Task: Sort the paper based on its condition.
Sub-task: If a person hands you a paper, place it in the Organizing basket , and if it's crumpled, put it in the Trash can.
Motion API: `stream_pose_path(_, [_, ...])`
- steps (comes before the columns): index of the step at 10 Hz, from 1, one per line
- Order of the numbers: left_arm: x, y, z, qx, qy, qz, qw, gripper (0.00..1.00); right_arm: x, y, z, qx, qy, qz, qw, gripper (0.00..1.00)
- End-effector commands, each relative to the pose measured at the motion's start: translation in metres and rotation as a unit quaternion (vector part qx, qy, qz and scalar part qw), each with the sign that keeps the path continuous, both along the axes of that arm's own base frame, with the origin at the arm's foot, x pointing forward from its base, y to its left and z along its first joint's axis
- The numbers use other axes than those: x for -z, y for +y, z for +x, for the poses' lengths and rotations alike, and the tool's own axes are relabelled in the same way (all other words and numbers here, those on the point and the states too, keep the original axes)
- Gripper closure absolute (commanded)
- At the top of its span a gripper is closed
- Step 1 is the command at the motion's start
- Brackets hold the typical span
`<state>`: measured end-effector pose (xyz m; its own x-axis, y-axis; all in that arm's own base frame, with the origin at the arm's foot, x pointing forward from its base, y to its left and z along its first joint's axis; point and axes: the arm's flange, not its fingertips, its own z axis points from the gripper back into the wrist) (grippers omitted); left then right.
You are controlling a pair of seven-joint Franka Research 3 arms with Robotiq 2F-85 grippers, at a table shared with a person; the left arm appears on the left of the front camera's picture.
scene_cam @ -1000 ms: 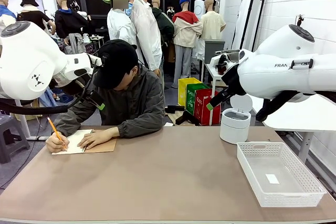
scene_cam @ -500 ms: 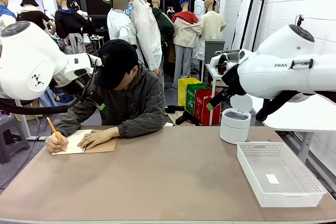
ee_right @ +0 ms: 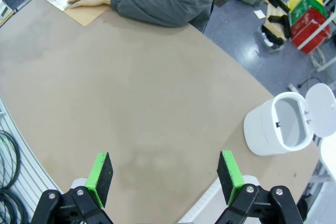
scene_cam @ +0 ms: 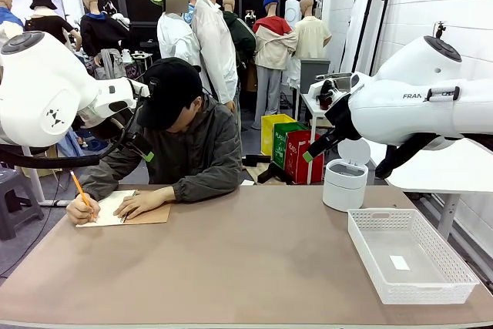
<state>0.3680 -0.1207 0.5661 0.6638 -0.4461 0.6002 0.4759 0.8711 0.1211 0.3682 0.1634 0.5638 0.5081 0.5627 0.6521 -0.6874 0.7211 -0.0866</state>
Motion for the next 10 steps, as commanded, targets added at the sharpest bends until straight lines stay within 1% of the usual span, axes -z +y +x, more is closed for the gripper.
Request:
stream_pose_path(1, [-0.0011, 0.0002, 0.0004, 0.000, 0.003, 0.000, 1.000, 0.00, 0.0002, -0.0006, 0.0005, 0.002, 0.000, -0.003, 1.000, 0.00])
stream_pose_path(10, [-0.0011, 0.0002, 0.0004, 0.000, 0.003, 0.000, 1.000, 0.00, 0.0002, -0.0006, 0.0005, 0.002, 0.000, -0.003, 1.000, 0.00])
